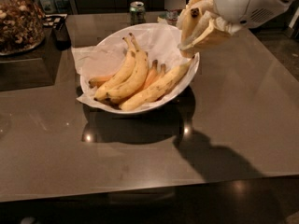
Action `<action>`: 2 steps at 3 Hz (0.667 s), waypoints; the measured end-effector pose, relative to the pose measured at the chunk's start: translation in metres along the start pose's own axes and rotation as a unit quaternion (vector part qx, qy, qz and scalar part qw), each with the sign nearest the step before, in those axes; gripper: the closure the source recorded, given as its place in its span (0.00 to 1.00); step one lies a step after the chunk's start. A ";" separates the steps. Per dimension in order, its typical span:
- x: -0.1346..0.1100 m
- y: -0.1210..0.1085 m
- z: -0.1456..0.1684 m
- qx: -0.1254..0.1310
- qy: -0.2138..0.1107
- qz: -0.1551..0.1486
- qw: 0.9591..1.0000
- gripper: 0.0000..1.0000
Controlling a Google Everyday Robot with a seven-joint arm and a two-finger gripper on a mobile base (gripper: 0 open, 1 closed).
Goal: Pick banana from white bowl
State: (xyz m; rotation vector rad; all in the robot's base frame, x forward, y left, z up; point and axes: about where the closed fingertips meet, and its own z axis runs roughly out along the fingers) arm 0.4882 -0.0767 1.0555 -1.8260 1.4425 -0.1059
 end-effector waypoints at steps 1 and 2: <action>0.001 0.011 -0.023 0.013 -0.009 0.022 1.000 1.00; 0.000 0.011 -0.025 0.014 -0.011 0.023 1.000 1.00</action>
Offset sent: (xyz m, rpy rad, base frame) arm -0.0169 -0.0119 0.0074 0.0403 0.0017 -0.0255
